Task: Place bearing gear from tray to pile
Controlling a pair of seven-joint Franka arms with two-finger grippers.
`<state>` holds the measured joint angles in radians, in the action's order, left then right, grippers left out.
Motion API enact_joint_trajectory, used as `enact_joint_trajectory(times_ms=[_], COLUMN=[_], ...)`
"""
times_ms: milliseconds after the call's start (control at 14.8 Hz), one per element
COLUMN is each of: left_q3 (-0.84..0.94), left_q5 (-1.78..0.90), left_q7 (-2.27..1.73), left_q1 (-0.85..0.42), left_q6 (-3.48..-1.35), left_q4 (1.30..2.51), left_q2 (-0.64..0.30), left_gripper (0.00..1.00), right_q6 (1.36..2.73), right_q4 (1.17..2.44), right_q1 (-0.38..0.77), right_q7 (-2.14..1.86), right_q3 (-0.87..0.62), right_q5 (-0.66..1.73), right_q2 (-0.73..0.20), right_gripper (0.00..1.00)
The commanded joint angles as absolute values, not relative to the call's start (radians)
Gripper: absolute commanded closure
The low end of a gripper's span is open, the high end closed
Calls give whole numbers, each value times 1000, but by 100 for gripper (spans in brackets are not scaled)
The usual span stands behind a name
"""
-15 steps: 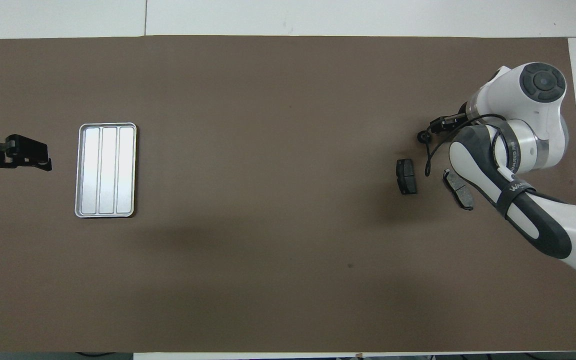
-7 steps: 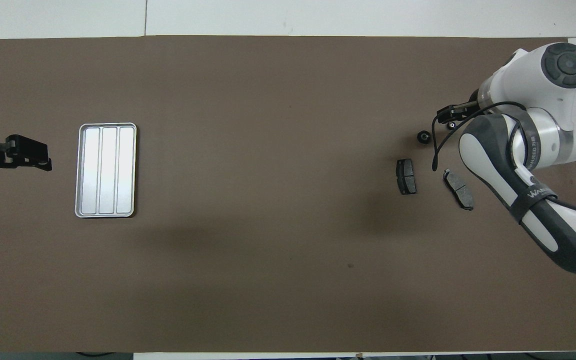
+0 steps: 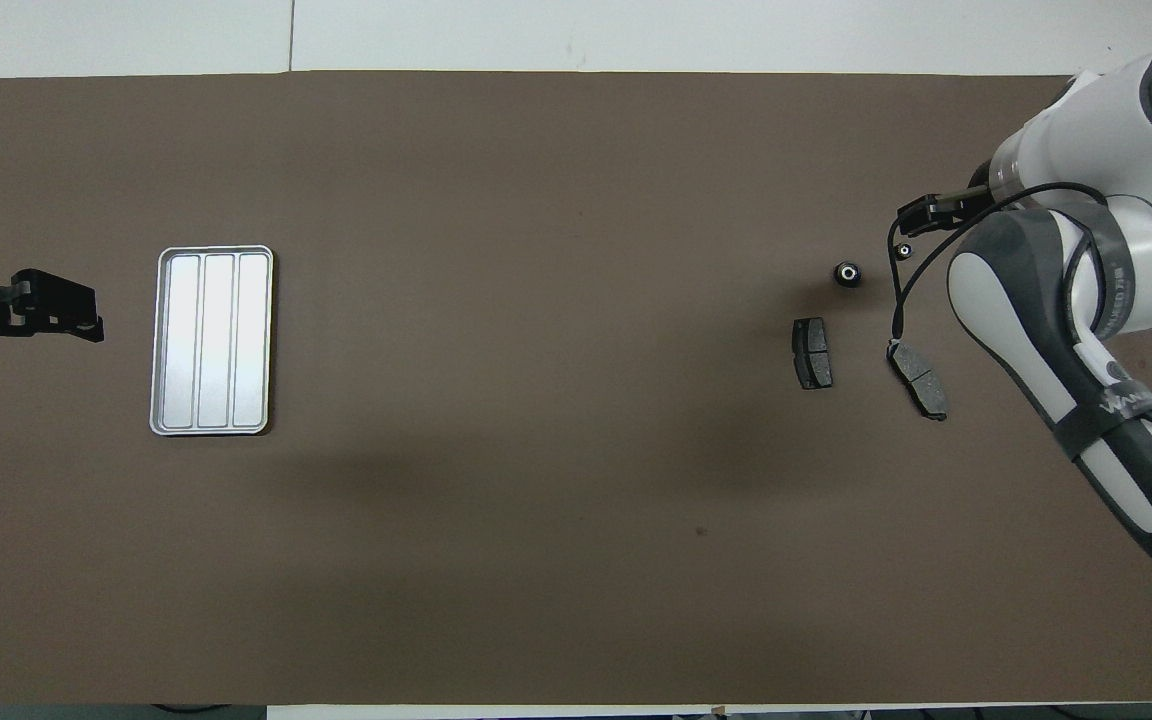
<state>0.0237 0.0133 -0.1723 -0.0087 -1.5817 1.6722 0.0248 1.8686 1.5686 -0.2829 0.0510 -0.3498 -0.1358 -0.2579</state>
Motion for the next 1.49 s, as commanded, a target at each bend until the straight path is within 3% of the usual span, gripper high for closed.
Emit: enact_joint_trajectory(times_ms=[0, 135, 406, 1422], left_q3=[21, 21, 21, 21], left_q5=[3, 3, 3, 3], left_q7=[-163, -163, -163, -163], left_q1=[-9, -9, -9, -9], left_q6=[-1583, -1583, -1583, -1583], left_q4=[1703, 1703, 1703, 1703], left_q2=[57, 57, 57, 57], left_gripper=[0, 0, 0, 0], right_q6=[1757, 1645, 1517, 1465], right_q4=[1540, 1505, 1500, 1543], right_q1=[-288, -270, 82, 44], right_q7=[54, 52, 41, -112], right_q3=[-361, -332, 113, 87], right_q5=[-65, -16, 80, 18], right_q2=[-169, -111, -23, -14], right_gripper=[0, 0, 0, 0])
